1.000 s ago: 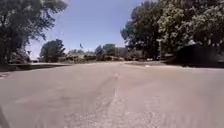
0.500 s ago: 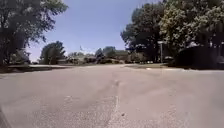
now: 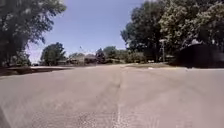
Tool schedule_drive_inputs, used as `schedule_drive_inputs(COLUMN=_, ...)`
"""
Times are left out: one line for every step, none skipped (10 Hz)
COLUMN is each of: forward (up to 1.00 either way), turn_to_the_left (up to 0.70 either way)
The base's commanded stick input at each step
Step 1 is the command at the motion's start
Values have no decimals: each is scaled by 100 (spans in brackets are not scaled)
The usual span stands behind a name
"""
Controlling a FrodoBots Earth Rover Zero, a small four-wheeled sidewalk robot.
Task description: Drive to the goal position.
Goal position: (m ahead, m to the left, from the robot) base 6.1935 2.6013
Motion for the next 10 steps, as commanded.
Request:
schedule_drive_inputs(forward=70, turn_to_the_left=0)
schedule_drive_inputs(forward=70, turn_to_the_left=0)
schedule_drive_inputs(forward=70, turn_to_the_left=0)
schedule_drive_inputs(forward=70, turn_to_the_left=0)
schedule_drive_inputs(forward=70, turn_to_the_left=0)
schedule_drive_inputs(forward=70, turn_to_the_left=0)
schedule_drive_inputs(forward=70, turn_to_the_left=0)
schedule_drive_inputs(forward=70, turn_to_the_left=0)
schedule_drive_inputs(forward=70, turn_to_the_left=0)
schedule_drive_inputs(forward=70, turn_to_the_left=0)
